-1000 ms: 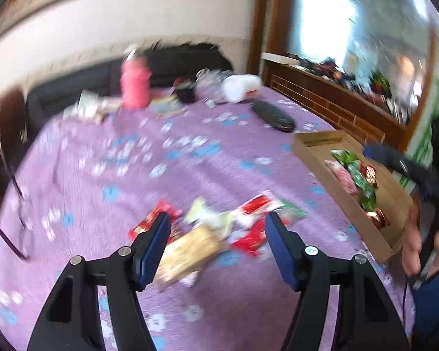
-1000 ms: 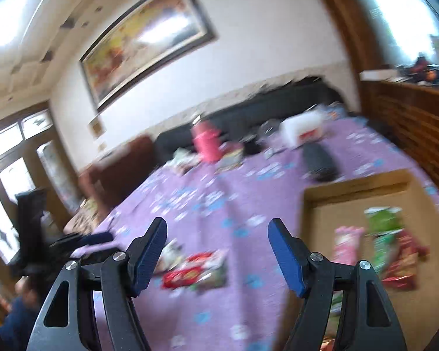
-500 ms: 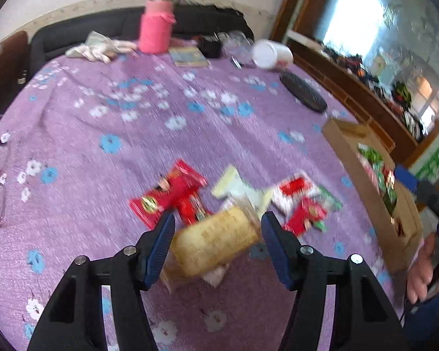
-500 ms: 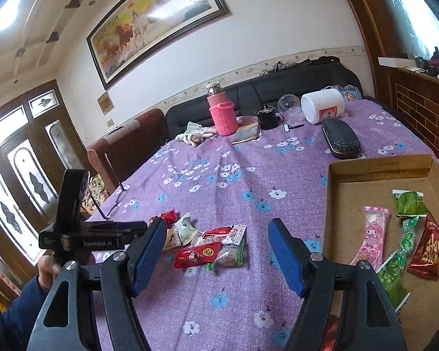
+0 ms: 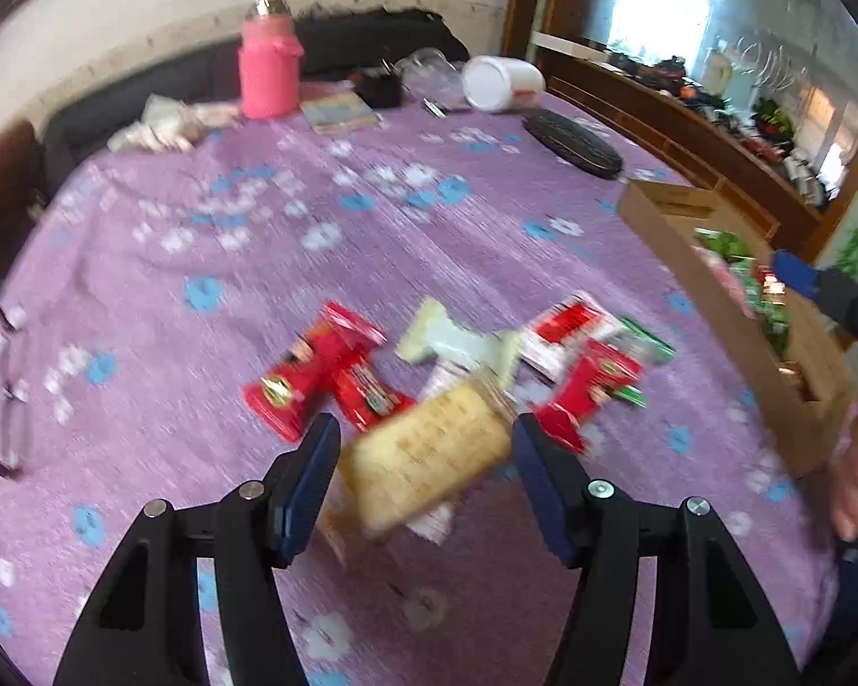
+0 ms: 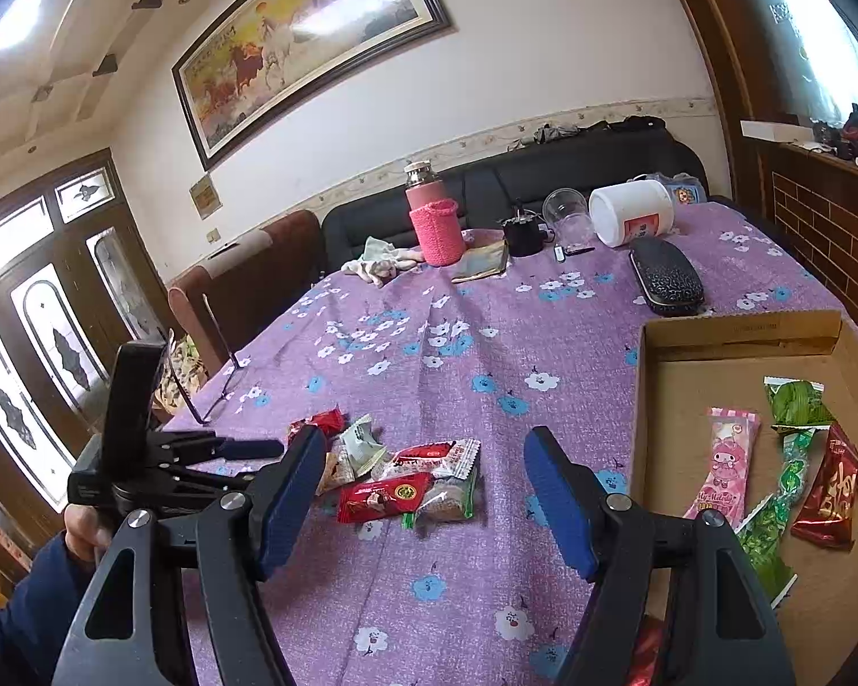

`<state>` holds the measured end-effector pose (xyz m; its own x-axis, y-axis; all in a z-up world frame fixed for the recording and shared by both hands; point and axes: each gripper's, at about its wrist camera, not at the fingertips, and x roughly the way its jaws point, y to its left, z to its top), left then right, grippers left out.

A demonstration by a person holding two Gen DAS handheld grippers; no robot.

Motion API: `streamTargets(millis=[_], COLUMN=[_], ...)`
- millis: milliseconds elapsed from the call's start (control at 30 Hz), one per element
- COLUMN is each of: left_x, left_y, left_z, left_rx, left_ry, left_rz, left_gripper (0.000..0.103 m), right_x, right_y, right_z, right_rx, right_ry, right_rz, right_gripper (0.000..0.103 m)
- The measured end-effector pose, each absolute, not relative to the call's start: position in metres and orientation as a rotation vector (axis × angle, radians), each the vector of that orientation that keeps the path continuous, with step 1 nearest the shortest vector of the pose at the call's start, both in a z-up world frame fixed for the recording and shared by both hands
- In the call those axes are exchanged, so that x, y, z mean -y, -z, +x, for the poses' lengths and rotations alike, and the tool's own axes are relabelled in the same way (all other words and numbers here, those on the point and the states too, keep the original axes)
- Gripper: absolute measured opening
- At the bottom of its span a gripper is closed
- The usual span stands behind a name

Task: Organize snacks
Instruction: 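Grasp the cream-wrapped cake bar with the left tool while the right tool grasps a white-red packet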

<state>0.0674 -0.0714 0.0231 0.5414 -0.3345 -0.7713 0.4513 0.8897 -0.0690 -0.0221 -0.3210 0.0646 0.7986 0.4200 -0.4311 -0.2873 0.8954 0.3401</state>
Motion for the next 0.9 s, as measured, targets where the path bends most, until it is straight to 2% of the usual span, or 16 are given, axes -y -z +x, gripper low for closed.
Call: streamTargets(millis=[300,633,733,900], left_x=[0.076,0.088,0.086,0.087], left_y=[-0.021,-0.021,-0.019,-0.003], left_z=[0.058,0.055,0.061,0.072], left_rx=[-0.953,-0.853,-0.848,-0.94], left_ry=[0.564,0.453,0.434,0.437], left_rz=[0.172,0.297,0.28,0.272], left_gripper=[0.063,0.063,0.072,0.073], right_x=[0.321,0.319,0.318,0.318], right_y=[-0.065,-0.064,-0.064,-0.064], right_z=[-0.023,-0.023,-0.024,-0.024], right_rx=[-0.521,-0.521,-0.523,-0.523], right_ry=[-0.378,-0.376,-0.376,-0.373], right_rz=[0.262,0.254,0.255,0.256], right_gripper=[0.076,0.076,0.076,0.076])
